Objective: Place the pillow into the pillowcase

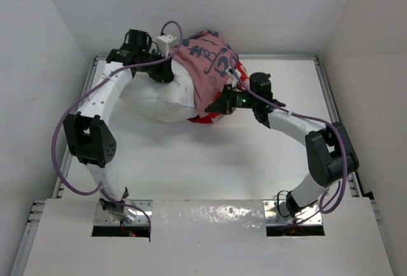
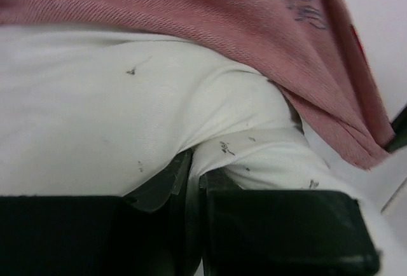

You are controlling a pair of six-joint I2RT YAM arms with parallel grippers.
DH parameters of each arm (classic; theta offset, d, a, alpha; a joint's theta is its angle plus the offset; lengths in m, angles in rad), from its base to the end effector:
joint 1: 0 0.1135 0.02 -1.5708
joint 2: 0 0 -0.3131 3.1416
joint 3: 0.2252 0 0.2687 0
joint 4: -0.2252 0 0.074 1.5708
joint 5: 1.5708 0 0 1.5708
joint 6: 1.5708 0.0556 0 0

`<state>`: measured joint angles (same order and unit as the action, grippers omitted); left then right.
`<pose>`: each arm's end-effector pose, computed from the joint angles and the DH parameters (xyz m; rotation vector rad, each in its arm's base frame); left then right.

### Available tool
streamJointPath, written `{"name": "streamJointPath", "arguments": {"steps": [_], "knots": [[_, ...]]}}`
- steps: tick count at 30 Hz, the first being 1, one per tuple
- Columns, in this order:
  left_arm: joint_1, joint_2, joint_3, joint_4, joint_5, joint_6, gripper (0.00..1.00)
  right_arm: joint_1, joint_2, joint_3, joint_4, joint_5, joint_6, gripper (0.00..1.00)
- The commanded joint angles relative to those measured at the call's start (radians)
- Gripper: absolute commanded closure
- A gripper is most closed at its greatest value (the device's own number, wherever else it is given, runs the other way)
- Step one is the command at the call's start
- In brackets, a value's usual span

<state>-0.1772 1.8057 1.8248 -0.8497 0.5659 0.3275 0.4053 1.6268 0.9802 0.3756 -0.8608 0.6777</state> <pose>0.4231 -0.1061 0.3937 0.8260 2.1636 -0.6002 0.3408 0.1921 0.2867 -0.4032 1.9938 1.5080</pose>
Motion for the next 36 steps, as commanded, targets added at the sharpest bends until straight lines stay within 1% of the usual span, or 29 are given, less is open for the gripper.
{"name": "streamJointPath", "arguments": {"steps": [1, 2, 3, 4, 6, 7, 8, 9, 10, 12, 14, 15, 16, 18, 19, 20, 21, 22, 23, 24, 25, 26, 27, 29, 31, 32, 33, 34, 36], "knots": [[-0.102, 0.012, -0.089, 0.273, -0.098, -0.065, 1.0, 0.009, -0.053, -0.09, 0.101, -0.239, 0.156, 1.0], [-0.126, 0.015, -0.207, 0.349, -0.148, -0.02, 1.0, -0.026, -0.085, -0.128, 0.167, -0.216, 0.271, 1.0], [-0.155, 0.024, -0.26, 0.392, -0.164, -0.018, 1.0, -0.046, -0.111, -0.187, 0.23, -0.18, 0.293, 1.0], [-0.159, 0.036, -0.297, 0.426, -0.109, -0.043, 0.94, -0.089, -0.175, -0.19, -0.029, -0.05, 0.199, 0.89], [-0.166, 0.066, -0.273, 0.426, 0.001, -0.071, 0.75, -0.111, -0.232, -0.128, -0.432, 0.168, -0.035, 0.49], [-0.176, 0.066, -0.236, 0.429, 0.081, -0.076, 0.55, -0.112, -0.254, -0.038, -0.587, 0.297, -0.208, 0.25], [-0.185, 0.066, -0.21, 0.41, 0.106, -0.064, 0.4, -0.112, -0.29, -0.002, -0.744, 0.503, -0.246, 0.08], [-0.209, 0.064, -0.184, 0.382, 0.127, -0.047, 0.3, -0.115, -0.31, 0.03, -0.794, 0.59, -0.279, 0.01], [-0.22, 0.063, -0.112, 0.306, 0.194, 0.009, 0.06, -0.114, -0.329, 0.096, -0.823, 0.67, -0.329, 0.01], [-0.226, 0.057, -0.037, 0.22, 0.264, 0.066, 0.0, -0.114, -0.358, 0.171, -0.869, 0.825, -0.369, 0.01], [-0.225, 0.052, 0.098, 0.072, 0.284, 0.157, 0.0, -0.106, -0.352, 0.293, -0.883, 0.852, -0.409, 0.01], [-0.213, 0.047, 0.185, 0.029, 0.264, 0.183, 0.0, -0.083, -0.317, 0.37, -0.889, 0.839, -0.441, 0.54], [-0.196, 0.043, 0.217, 0.003, 0.272, 0.179, 0.0, -0.063, -0.288, 0.414, -0.902, 0.85, -0.441, 0.97], [-0.076, 0.029, 0.249, 0.021, 0.334, 0.116, 0.0, 0.011, -0.178, 0.539, -0.917, 0.89, -0.457, 1.0], [-0.017, 0.024, 0.234, 0.135, 0.409, -0.033, 0.0, 0.045, -0.132, 0.586, -0.922, 0.911, -0.499, 0.94], [0.102, 0.021, 0.206, 0.209, 0.434, -0.126, 0.03, 0.076, -0.08, 0.639, -0.928, 0.931, -0.523, 0.69], [0.155, 0.021, 0.132, 0.284, 0.46, -0.288, 0.27, 0.122, 0.039, 0.761, -0.932, 0.953, -0.538, 0.07], [0.207, 0.02, 0.092, 0.408, 0.448, -0.353, 0.4, 0.135, 0.107, 0.829, -0.943, 0.962, -0.532, 0.01], [0.279, 0.029, 0.055, 0.438, 0.418, -0.393, 0.51, 0.145, 0.178, 0.909, -0.954, 0.974, -0.511, 0.01], [0.303, 0.038, 0.019, 0.442, 0.34, -0.395, 0.59, 0.154, 0.331, 1.09, -0.968, 0.979, -0.459, 0.01], [0.318, 0.05, 0.013, 0.411, 0.294, -0.366, 0.59, 0.162, 0.403, 1.176, -0.984, 0.987, -0.439, 0.01], [0.332, 0.079, 0.01, 0.385, 0.24, -0.335, 0.56, 0.17, 0.468, 1.252, -0.975, 0.999, -0.426, 0.01], [0.332, 0.092, -0.007, 0.367, 0.132, -0.279, 0.43, 0.196, 0.523, 1.322, -0.956, 1.017, -0.429, 0.01], [0.334, 0.135, -0.027, 0.348, 0.083, -0.236, 0.32, 0.216, 0.614, 1.258, -0.838, 1.019, -0.437, 0.01], [0.334, 0.182, -0.035, 0.325, 0.036, -0.196, 0.31, 0.24, 0.645, 1.191, -0.781, 0.991, -0.422, 0.04], [0.334, 0.196, -0.032, 0.318, 0.025, -0.183, 0.31, 0.248, 0.648, 1.139, -0.79, 0.984, -0.412, 0.12], [0.334, 0.205, -0.03, 0.313, 0.016, -0.162, 0.31, 0.251, 0.642, 1.105, -0.802, 0.984, -0.376, 0.27], [0.332, 0.217, -0.032, 0.31, 0.014, -0.153, 0.31, 0.248, 0.602, 1.062, -0.826, 0.994, -0.356, 0.57], [0.334, 0.221, -0.044, 0.311, 0.026, -0.145, 0.31, 0.234, 0.523, 0.86, -0.793, 1.039, -0.354, 0.91]]}}
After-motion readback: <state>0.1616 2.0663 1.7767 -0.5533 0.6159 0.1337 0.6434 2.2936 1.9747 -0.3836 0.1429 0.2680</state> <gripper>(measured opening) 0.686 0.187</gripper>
